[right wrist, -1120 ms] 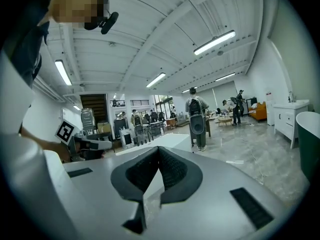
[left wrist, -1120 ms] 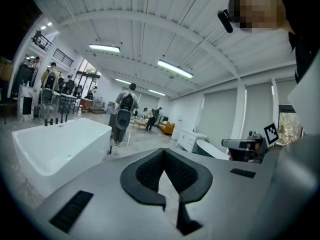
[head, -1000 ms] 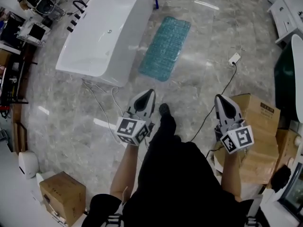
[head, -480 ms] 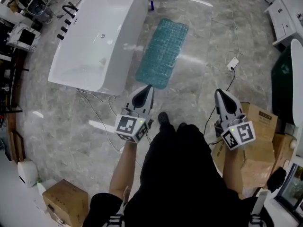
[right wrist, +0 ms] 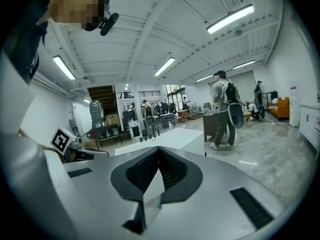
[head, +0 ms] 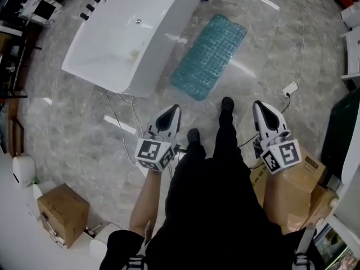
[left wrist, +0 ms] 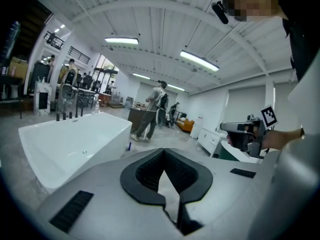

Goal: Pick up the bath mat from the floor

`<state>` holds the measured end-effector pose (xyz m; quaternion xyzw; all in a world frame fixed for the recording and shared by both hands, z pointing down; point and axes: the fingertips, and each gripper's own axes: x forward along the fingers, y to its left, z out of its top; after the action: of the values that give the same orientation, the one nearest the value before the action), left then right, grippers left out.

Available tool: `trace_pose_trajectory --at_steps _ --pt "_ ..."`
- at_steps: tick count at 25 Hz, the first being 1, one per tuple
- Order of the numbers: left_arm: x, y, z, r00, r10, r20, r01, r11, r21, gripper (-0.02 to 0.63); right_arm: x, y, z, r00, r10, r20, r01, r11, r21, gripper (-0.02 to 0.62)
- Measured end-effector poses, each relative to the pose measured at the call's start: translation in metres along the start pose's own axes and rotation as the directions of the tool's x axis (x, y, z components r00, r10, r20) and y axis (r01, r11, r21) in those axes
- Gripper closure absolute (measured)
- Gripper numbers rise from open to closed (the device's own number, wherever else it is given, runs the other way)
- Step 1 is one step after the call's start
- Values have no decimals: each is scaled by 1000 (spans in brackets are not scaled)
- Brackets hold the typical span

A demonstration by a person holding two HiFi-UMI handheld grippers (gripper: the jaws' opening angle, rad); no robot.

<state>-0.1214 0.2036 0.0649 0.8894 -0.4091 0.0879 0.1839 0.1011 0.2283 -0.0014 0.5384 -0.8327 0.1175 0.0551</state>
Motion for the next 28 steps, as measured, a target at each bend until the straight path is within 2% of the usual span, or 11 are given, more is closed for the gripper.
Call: trace_pose_trajectory --at_steps 3,7,10,14,17,21,25,28 --pt "24 15 10 996 89 -1 -89 995 -34 594 47 -27 10 996 92 -14 -92 996 0 583" --pt "63 26 46 983 177 50 -171 980 -100 594 99 -64 25 979 200 -23 -200 980 9 583" --pt "94 34 64 965 250 77 -236 960 -151 594 140 -87 36 952 304 -38 -305 952 -5 583" --pt "121 40 68 947 319 44 -309 937 -161 594 178 -105 39 909 413 -57 -414 910 -23 583" --pt "131 49 63 934 358 11 -351 919 -179 594 202 -110 27 874 477 -91 -480 877 -16 583" --pt "140 64 42 920 389 -40 -388 896 -213 594 228 -110 -5 843 516 -152 -521 853 5 583" --pt "159 87 11 916 395 -76 -400 876 -269 594 252 -104 -40 837 512 -196 -515 856 36 583" --pt "183 104 -17 921 379 -92 -388 867 -313 594 268 -98 -66 830 512 -219 -515 856 50 583"
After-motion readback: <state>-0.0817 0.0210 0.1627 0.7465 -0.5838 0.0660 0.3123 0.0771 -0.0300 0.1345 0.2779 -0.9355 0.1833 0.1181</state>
